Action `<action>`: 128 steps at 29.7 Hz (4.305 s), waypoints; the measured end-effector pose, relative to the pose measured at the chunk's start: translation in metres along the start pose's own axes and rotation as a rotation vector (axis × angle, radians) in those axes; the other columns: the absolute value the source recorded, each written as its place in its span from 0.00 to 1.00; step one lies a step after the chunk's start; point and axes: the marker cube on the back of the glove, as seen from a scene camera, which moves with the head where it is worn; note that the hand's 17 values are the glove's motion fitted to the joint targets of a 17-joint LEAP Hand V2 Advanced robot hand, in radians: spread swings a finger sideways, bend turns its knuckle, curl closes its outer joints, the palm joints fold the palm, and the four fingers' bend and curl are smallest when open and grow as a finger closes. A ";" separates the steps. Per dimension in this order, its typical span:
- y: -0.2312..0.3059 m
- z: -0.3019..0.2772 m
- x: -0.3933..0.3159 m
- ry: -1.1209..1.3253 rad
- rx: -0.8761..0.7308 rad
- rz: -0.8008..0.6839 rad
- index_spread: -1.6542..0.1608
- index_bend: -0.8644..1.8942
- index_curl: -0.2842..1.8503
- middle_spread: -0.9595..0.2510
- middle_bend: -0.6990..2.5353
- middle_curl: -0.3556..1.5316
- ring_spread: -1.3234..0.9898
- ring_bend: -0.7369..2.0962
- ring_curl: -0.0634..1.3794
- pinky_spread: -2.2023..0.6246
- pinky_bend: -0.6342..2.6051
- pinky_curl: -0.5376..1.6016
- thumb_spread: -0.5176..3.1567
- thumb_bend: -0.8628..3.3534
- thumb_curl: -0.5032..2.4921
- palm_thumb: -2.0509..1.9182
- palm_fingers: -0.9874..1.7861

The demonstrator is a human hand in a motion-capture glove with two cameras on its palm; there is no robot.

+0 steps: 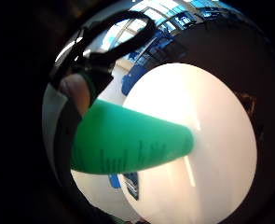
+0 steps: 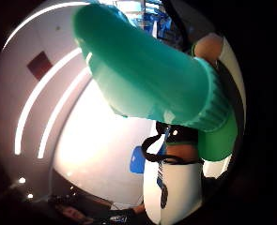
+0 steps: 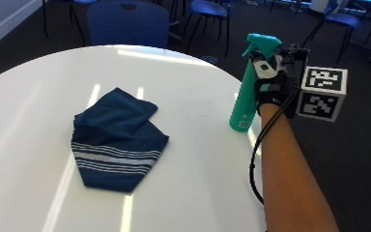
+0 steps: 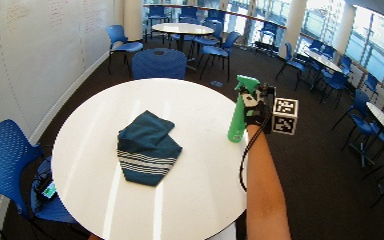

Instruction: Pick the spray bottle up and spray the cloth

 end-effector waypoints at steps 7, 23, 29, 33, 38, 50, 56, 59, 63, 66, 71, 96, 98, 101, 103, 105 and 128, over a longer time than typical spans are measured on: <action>-0.004 0.012 -0.013 -0.083 0.039 -0.054 0.72 0.37 0.29 0.69 0.32 0.40 0.52 0.43 0.30 0.82 0.26 0.40 0.43 0.20 0.33 0.73 0.76; -0.007 0.005 -0.012 -0.086 0.293 -0.190 0.73 0.38 0.32 0.69 0.32 0.43 0.51 0.45 0.34 0.73 0.32 0.43 0.32 0.20 0.37 0.74 0.83; -0.007 0.001 -0.009 -0.071 0.319 -0.200 0.73 0.38 0.33 0.69 0.33 0.44 0.51 0.46 0.35 0.72 0.32 0.43 0.30 0.20 0.38 0.74 0.83; -0.006 -0.004 -0.007 -0.067 0.327 -0.210 0.74 0.38 0.33 0.68 0.33 0.44 0.51 0.46 0.35 0.71 0.33 0.44 0.29 0.20 0.38 0.73 0.83; -0.004 -0.014 -0.002 -0.051 0.352 -0.221 0.74 0.38 0.34 0.68 0.34 0.44 0.51 0.46 0.35 0.71 0.33 0.43 0.29 0.20 0.39 0.73 0.83; -0.005 -0.026 0.013 0.018 0.372 -0.246 0.74 0.38 0.35 0.69 0.35 0.45 0.51 0.46 0.35 0.71 0.33 0.43 0.28 0.20 0.40 0.73 0.83; 0.003 -0.019 0.006 0.086 0.313 -0.306 0.74 0.38 0.36 0.69 0.35 0.45 0.51 0.47 0.35 0.72 0.32 0.43 0.28 0.20 0.40 0.73 0.83; 0.008 -0.010 -0.010 0.139 0.267 -0.372 0.74 0.39 0.36 0.70 0.35 0.45 0.51 0.47 0.35 0.72 0.32 0.43 0.28 0.20 0.40 0.73 0.83; 0.019 0.010 -0.040 0.236 0.190 -0.493 0.74 0.38 0.36 0.70 0.35 0.45 0.51 0.47 0.35 0.72 0.32 0.43 0.28 0.20 0.41 0.73 0.83; 0.030 0.026 -0.059 0.305 0.136 -0.585 0.74 0.38 0.37 0.70 0.35 0.45 0.51 0.47 0.35 0.72 0.32 0.43 0.28 0.20 0.41 0.73 0.83; 0.051 0.051 -0.086 0.403 0.036 -0.717 0.74 0.38 0.37 0.70 0.35 0.45 0.51 0.47 0.35 0.72 0.32 0.43 0.28 0.20 0.41 0.73 0.83; 0.114 0.149 -0.120 0.916 -0.201 -1.167 0.74 0.39 0.38 0.70 0.35 0.45 0.51 0.47 0.35 0.72 0.32 0.43 0.27 0.20 0.42 0.73 0.83; 0.117 0.158 -0.121 0.968 -0.218 -1.203 0.74 0.39 0.38 0.70 0.35 0.45 0.51 0.47 0.35 0.72 0.32 0.43 0.27 0.20 0.42 0.73 0.83; 0.120 0.171 -0.123 1.046 -0.241 -1.255 0.74 0.38 0.38 0.70 0.35 0.45 0.51 0.47 0.35 0.72 0.32 0.43 0.27 0.20 0.42 0.73 0.83; 0.122 0.176 -0.125 1.107 -0.246 -1.285 0.74 0.38 0.38 0.70 0.35 0.45 0.51 0.47 0.35 0.72 0.32 0.43 0.27 0.20 0.42 0.73 0.83; 0.123 0.181 -0.127 1.179 -0.244 -1.324 0.74 0.38 0.38 0.70 0.35 0.45 0.51 0.47 0.35 0.72 0.32 0.43 0.27 0.20 0.42 0.73 0.83; 0.134 0.201 -0.121 1.369 -0.259 -1.502 0.74 0.38 0.38 0.70 0.36 0.45 0.51 0.47 0.35 0.72 0.32 0.43 0.27 0.20 0.42 0.73 0.83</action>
